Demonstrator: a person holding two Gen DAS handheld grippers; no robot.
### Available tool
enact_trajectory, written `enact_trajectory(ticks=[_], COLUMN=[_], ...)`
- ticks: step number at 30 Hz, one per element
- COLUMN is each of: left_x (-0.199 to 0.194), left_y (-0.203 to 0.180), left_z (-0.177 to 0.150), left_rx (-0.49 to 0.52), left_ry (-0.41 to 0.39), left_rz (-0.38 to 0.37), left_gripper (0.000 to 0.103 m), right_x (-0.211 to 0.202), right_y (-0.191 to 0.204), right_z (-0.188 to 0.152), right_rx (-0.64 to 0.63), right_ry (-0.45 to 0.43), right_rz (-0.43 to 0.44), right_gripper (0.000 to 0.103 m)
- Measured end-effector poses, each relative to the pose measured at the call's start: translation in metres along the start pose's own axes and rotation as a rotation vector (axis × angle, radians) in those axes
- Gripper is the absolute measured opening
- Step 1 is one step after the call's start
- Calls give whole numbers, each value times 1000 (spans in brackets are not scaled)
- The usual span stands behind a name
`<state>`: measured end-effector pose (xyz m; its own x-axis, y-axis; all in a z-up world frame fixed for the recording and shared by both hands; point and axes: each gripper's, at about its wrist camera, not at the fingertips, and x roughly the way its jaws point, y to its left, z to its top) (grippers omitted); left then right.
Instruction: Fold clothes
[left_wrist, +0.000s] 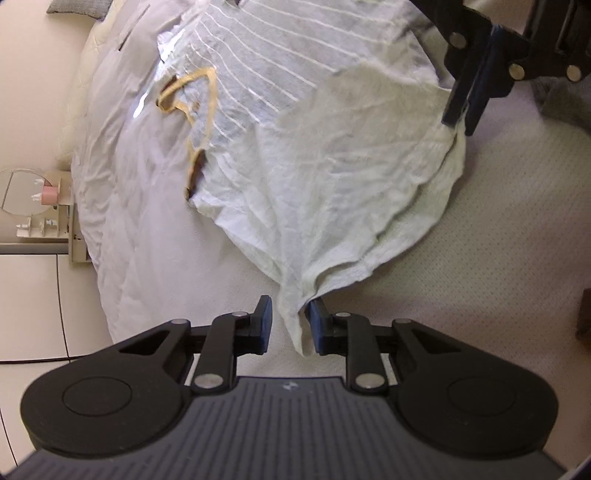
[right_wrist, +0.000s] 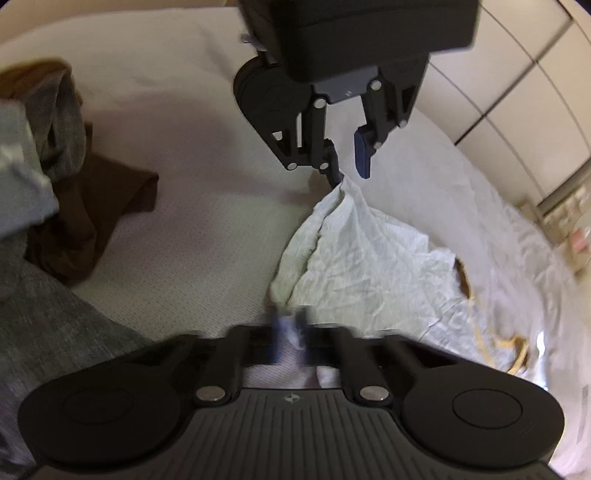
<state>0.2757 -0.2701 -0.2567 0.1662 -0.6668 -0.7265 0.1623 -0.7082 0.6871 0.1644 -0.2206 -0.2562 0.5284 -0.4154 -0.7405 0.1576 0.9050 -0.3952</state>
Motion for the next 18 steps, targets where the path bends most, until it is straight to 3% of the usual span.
enact_trajectory(ticks=[7,12,15,18], left_x=[-1,9,6,-4], left_y=[33,55,77,83], left_z=[31,50,39,17], left_rx=[23,0,-170,-316], left_ry=[-51,-61,-33,17], left_rz=[36,57,13,-34], left_gripper=[20,20,22,32], right_x=[-29,-36,-37,-35], right_y=[-56,-92,-108,-112], right_z=[-7,-23,-33,-40], right_rx=[456,710,790,792], right_ry=[-62,-71,-54,-40], right_rz=[82,107,126,145], right_gripper=[0,0,0,0])
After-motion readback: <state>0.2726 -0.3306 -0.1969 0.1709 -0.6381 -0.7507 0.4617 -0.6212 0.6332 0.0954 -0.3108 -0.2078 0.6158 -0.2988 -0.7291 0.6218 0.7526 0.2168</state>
